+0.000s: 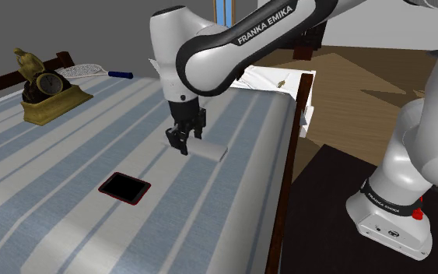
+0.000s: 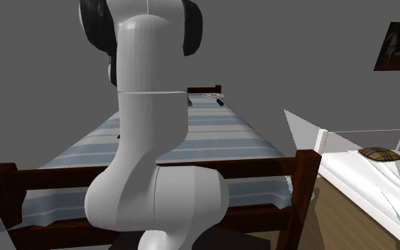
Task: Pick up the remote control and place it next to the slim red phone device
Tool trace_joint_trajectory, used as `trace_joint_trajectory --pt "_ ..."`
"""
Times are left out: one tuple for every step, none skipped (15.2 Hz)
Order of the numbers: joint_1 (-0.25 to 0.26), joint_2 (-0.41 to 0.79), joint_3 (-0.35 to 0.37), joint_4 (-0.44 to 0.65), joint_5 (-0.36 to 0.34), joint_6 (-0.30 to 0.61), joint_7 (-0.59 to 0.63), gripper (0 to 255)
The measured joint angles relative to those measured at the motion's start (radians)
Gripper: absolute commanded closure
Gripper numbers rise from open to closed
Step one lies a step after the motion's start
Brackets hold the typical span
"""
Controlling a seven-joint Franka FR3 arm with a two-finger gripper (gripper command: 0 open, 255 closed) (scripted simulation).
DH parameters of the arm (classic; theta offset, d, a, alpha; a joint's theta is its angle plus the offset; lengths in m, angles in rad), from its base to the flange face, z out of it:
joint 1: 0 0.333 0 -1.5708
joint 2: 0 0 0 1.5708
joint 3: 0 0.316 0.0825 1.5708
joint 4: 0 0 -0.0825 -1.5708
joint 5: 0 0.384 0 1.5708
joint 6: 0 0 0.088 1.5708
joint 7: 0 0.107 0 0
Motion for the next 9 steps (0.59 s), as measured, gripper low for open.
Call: trace_joint_trajectory --pt "0.004 0.006 0.002 -0.002 -0.002 0.008 0.008 255" --pt "0.005 0.012 0.002 -0.005 -0.004 0.017 0.01 255" --pt "0.007 0.017 0.003 -0.012 -0.006 0.028 0.015 255" --pt "0.007 0.022 0.003 -0.019 -0.008 0.04 0.016 255" --pt "0.009 0.026 0.004 -0.027 -0.01 0.052 0.02 255" --pt "0.011 0.033 0.004 -0.033 -0.012 0.065 0.023 255" --pt "0.01 0.039 0.003 -0.041 -0.014 0.078 0.022 255" --pt "0.01 0.047 0.002 -0.047 -0.017 0.092 0.024 255" --pt "0.011 0.055 0.002 -0.049 -0.02 0.101 0.025 255"
